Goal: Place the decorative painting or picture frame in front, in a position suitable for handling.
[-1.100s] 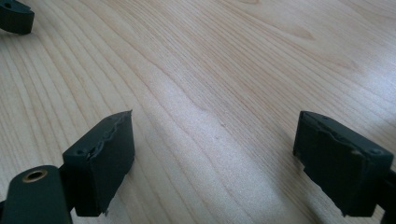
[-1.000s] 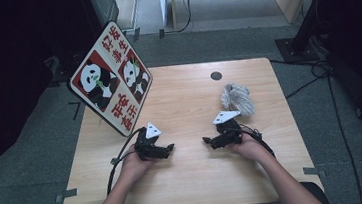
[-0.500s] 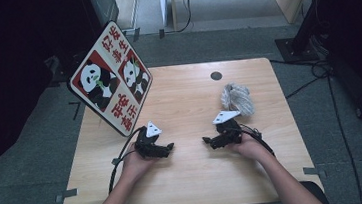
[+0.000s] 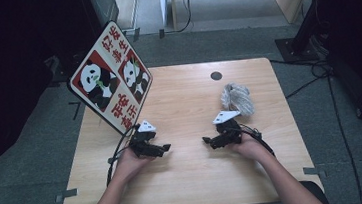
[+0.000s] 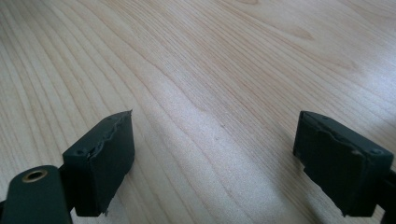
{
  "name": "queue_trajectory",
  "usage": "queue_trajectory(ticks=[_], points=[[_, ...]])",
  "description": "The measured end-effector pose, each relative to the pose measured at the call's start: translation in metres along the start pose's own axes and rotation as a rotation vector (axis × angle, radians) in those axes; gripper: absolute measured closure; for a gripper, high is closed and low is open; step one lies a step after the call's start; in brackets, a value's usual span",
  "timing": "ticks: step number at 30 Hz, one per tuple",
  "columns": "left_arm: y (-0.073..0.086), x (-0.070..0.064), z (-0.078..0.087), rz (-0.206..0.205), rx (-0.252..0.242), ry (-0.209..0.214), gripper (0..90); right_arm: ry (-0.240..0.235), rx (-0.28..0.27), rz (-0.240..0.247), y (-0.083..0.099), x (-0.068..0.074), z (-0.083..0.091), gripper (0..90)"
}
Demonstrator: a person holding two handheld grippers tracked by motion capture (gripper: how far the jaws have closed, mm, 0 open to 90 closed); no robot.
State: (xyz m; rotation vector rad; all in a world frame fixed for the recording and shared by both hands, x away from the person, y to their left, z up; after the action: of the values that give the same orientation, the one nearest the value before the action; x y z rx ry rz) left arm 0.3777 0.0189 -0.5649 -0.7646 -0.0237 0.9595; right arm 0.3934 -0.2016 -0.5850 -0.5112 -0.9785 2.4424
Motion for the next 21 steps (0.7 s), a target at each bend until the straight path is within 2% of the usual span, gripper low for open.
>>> queue_trajectory(ticks=[5, 15, 18, 21], points=[[-0.001, 0.002, 0.009, 0.023, -0.01, 0.036, 21.7, 0.0, 0.0, 0.0, 0.0, 0.0, 0.0, 12.7], [0.0, 0.005, 0.025, 0.012, -0.022, 0.074, 36.4, 0.0, 0.0, 0.0, 0.0, 0.0, 0.0, 12.7], [-0.002, 0.002, 0.03, 0.031, -0.038, 0.104, 39.9, 0.0, 0.0, 0.0, 0.0, 0.0, 0.0, 12.7], [-0.002, 0.0, 0.034, 0.012, -0.048, 0.101, 40.8, 0.0, 0.0, 0.0, 0.0, 0.0, 0.0, 12.7]])
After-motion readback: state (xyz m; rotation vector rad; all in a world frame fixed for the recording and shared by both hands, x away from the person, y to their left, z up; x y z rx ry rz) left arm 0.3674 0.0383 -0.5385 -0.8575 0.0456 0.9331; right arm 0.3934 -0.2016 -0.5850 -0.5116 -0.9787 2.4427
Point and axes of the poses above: each handheld gripper's, and its own axes: z roughly backward along the jaws, y roughly out of its underside, x roughly to its left, the point moved 9 cm from there along -z, roughly forward along the jaws, and after that the axes turned 15 degrees about z, right-handed, at the moved point
